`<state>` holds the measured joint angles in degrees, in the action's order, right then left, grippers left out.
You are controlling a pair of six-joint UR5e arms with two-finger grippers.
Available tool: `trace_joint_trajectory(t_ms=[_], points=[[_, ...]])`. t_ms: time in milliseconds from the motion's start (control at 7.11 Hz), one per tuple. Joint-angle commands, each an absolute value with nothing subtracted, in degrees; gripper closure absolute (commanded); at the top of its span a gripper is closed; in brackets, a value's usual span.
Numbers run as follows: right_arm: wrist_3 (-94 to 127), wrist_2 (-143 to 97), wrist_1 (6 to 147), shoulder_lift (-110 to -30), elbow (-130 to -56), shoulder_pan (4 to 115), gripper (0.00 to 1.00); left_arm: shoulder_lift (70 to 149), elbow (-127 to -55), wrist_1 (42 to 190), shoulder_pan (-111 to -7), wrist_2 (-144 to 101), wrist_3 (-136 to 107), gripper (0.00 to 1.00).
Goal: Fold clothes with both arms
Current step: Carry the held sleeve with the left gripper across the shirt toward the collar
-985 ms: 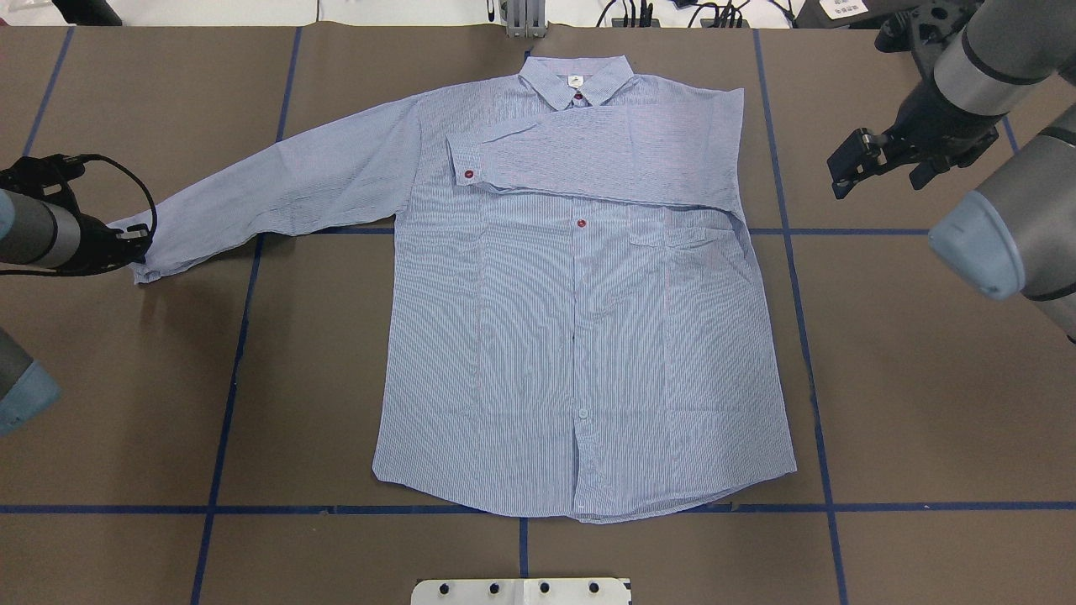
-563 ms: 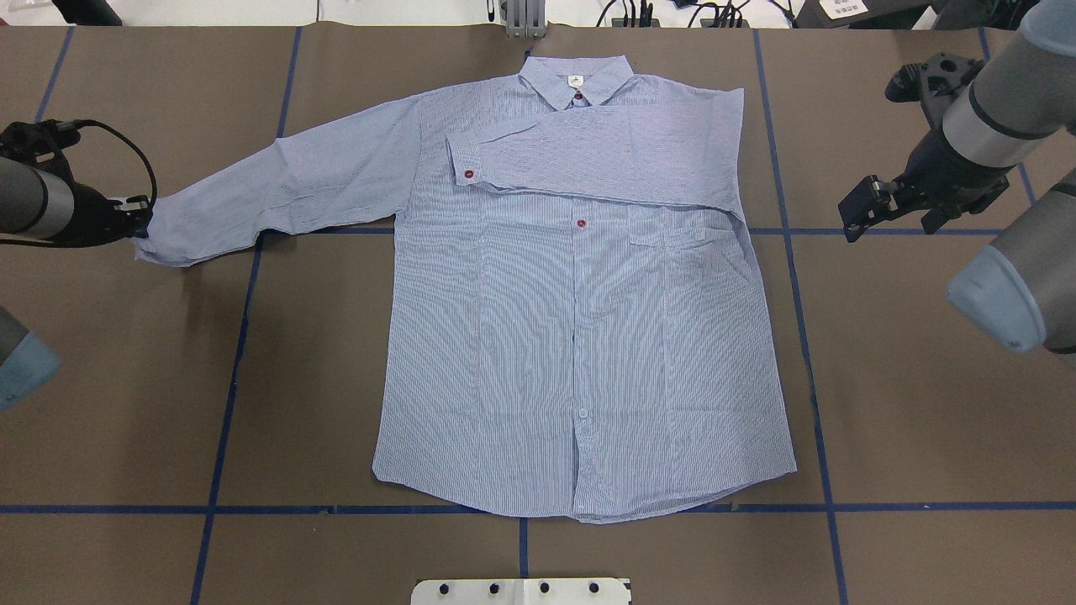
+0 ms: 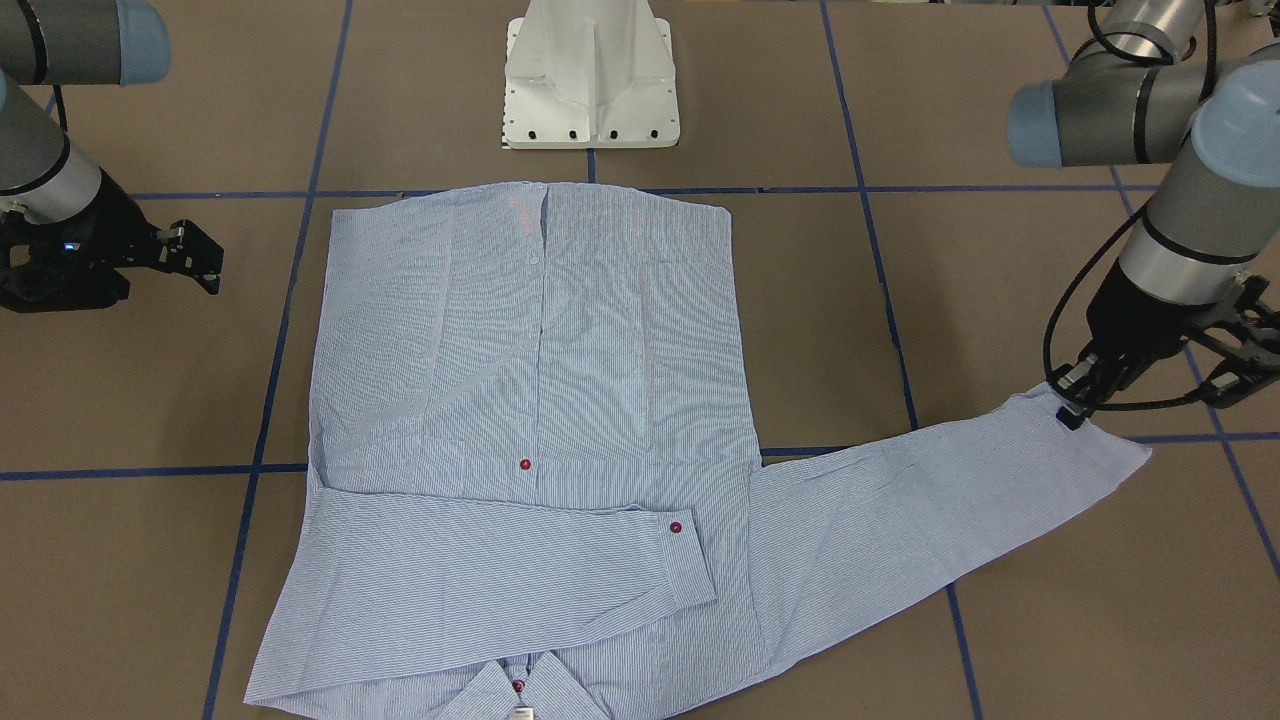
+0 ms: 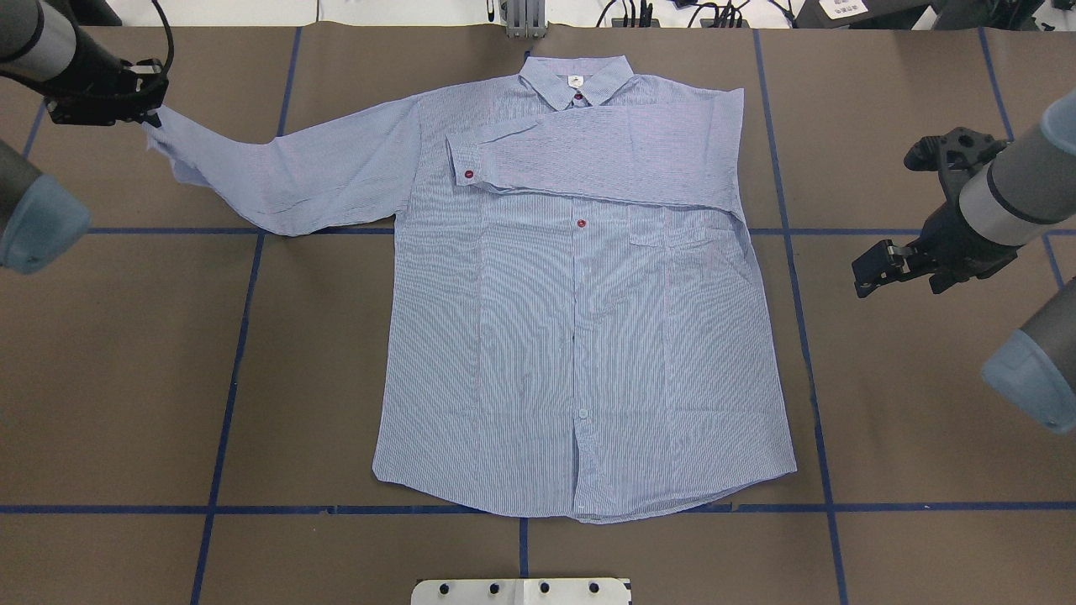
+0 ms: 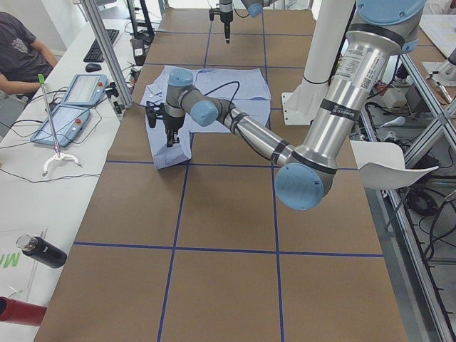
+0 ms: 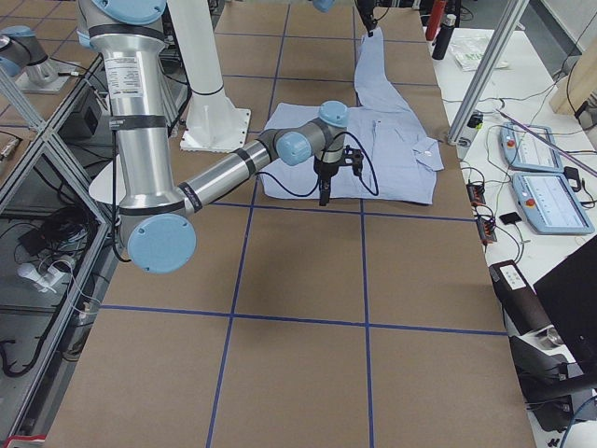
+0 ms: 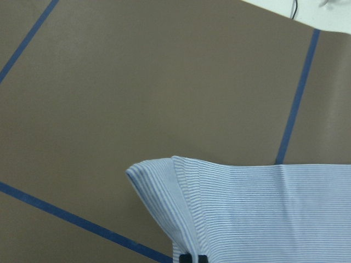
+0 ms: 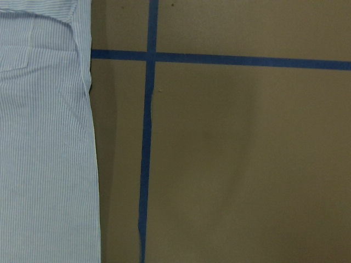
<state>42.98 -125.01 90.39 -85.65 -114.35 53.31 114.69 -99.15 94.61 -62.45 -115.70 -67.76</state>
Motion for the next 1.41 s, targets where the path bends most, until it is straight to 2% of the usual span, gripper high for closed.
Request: trace_joint_trajectory(t_ms=[0, 422, 703, 844, 1266], points=[[44.47, -125.16, 87.45, -88.76, -115.83, 51.86, 0.0, 122.58, -99.32, 89.39, -63.19, -119.44, -70.47, 1.0], [48.15, -126.03, 83.51, -90.88, -118.3, 51.07, 0.0, 136.1, -94.06, 88.51, -62.58, -125.84, -78.9, 1.0], [51.76, -128.84, 78.95, -92.19, -118.39, 50.89, 0.0, 147.33, -84.87, 89.2, -57.43, -125.78, -87.23, 1.0], [51.77, -128.85, 78.66, -92.55, -118.3, 50.71, 0.0, 150.44, -81.86, 91.04, -56.96, -125.86, -89.89, 1.0], [51.77, -128.85, 78.66, -92.64, -118.04, 50.71, 0.0, 151.17, -74.11, 103.77, -52.84, -125.16, -98.59, 1.0]])
